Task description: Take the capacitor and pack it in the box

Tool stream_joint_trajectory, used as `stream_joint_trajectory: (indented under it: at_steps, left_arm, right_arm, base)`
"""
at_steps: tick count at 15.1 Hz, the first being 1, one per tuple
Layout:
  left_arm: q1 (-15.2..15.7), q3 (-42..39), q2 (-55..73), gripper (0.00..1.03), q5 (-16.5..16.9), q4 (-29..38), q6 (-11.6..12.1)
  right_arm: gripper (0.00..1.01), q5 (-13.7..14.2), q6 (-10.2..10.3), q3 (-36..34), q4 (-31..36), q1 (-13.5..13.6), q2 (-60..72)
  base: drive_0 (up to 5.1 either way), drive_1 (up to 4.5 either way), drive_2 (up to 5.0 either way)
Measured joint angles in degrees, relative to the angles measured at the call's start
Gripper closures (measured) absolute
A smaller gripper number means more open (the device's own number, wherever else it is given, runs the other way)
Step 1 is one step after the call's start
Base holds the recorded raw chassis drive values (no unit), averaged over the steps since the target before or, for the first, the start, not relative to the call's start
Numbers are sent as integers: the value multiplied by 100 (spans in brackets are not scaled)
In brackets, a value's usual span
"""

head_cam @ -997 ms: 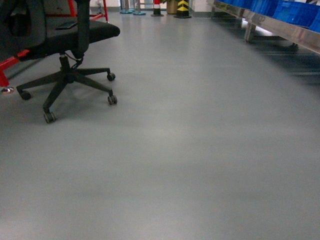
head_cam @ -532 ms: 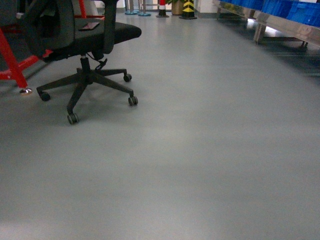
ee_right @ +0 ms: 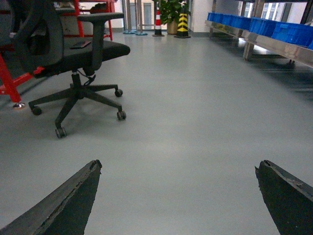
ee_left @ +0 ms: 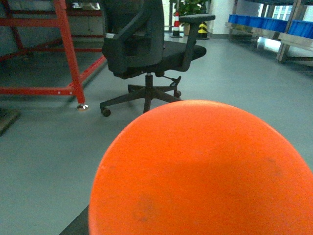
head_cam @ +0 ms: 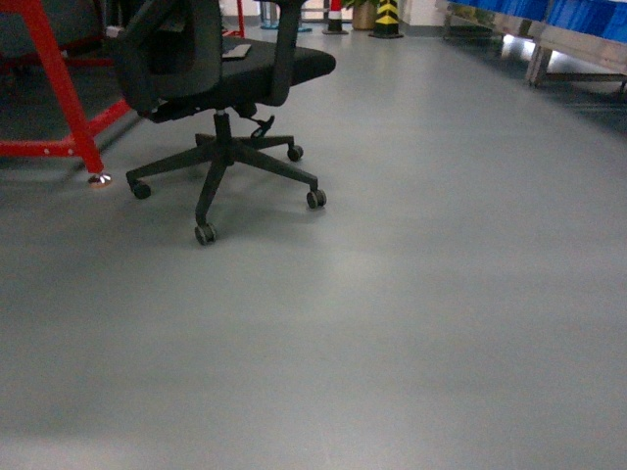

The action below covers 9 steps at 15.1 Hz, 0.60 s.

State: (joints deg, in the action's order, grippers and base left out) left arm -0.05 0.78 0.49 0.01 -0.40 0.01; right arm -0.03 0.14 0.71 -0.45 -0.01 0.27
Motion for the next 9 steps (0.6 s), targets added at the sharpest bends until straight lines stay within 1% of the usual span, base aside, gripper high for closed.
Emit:
stream_joint_trajectory:
  at_steps: [9]
  left_arm:
    - [0,0,0,59,-2,0,0]
  right_arm:
    - [3,2,0,0,13,0,0]
  base:
    - [-503,243,243]
